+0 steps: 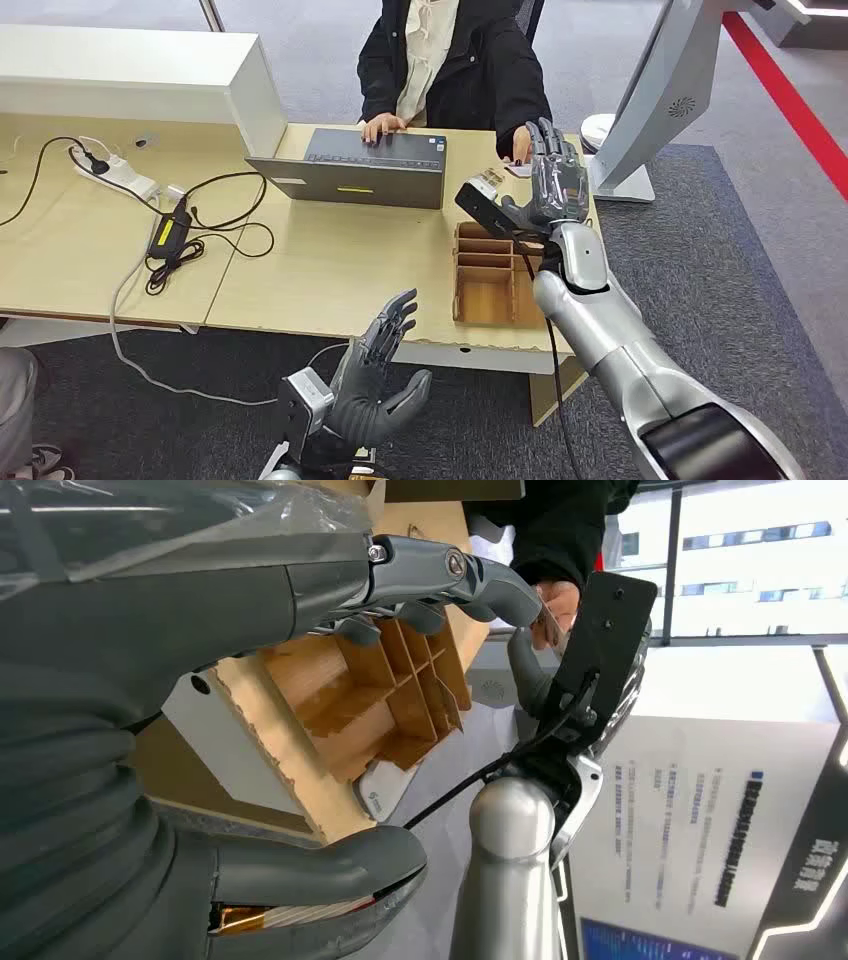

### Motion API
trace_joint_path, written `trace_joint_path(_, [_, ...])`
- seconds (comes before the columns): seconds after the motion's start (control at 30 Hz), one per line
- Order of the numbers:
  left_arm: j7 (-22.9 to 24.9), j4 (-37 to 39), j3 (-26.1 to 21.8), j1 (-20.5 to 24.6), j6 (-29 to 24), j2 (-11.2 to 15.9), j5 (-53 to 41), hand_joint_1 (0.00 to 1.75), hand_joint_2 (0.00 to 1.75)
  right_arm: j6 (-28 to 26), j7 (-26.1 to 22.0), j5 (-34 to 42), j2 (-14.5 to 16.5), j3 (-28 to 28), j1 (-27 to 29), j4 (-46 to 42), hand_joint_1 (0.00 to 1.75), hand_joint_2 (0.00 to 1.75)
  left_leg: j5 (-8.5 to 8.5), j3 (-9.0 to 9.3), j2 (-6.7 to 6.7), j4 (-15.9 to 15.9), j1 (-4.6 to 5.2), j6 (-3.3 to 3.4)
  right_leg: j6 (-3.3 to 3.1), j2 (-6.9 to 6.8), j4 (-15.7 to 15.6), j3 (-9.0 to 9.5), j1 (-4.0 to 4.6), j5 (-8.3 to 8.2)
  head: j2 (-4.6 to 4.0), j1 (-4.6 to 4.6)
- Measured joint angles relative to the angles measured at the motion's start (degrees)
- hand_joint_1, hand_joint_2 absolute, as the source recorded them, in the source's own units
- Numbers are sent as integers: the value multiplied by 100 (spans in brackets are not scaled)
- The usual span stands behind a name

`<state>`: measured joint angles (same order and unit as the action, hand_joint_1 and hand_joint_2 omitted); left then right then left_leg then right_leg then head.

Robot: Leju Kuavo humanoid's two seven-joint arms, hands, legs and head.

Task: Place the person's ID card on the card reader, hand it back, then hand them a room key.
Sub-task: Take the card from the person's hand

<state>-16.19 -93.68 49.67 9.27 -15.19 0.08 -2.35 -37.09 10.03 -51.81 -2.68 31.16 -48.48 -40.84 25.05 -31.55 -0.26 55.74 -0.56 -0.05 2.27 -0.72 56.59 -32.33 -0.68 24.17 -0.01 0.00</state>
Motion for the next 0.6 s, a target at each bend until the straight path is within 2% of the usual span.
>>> trace_joint_path(0.13, [33,0,3,41,10,16,-14,0,175,-74,-28,39,66,27,-42,178,175,175,0,0,0,0,0,0,0,0,0,0,0,0,-1,0])
trace_joint_path(0.6, [47,0,3,110,81,67,19,0,175,-171,-176,380,170,69,-140,594,175,175,0,0,0,1,0,0,0,0,0,0,-1,0,-1,-1])
